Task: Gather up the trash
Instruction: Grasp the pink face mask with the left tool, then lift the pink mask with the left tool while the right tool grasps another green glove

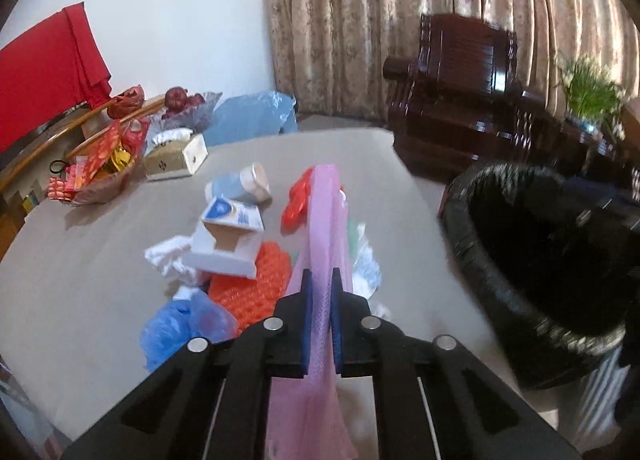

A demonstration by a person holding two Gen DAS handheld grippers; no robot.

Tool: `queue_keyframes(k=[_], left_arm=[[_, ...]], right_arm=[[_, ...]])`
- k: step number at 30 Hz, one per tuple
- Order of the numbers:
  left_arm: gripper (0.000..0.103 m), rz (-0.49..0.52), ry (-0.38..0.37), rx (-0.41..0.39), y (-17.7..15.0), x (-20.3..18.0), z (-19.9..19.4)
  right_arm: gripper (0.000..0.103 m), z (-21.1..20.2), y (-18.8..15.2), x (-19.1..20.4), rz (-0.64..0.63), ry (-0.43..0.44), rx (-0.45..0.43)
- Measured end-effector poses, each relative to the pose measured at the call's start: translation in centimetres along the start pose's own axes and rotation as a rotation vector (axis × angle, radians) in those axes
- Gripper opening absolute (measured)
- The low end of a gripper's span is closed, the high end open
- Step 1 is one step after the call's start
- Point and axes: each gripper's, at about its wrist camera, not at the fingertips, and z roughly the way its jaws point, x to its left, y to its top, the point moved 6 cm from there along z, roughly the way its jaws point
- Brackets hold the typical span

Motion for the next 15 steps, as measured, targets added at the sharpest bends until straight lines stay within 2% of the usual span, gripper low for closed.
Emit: queue_keyframes(k=[6,13,15], left_arm=[[0.008,-0.054,-0.019,-0.020,1.2,1.1,-1.8],[0.008,-0.109,0.053,-0.058,1.5,5.0,-4.8],[0.008,-0.116,0.088,-0.063,1.1,6.1,-5.1]], right_arm=[[0.090,-0.1,0.6,1.7,-0.004,0.038,-0.013],[0.090,1.2,0.6,6.7,-0.032,0.118,-0.024],[0.084,2.0,0.3,8.3,-0.050,0.138,-0.012]])
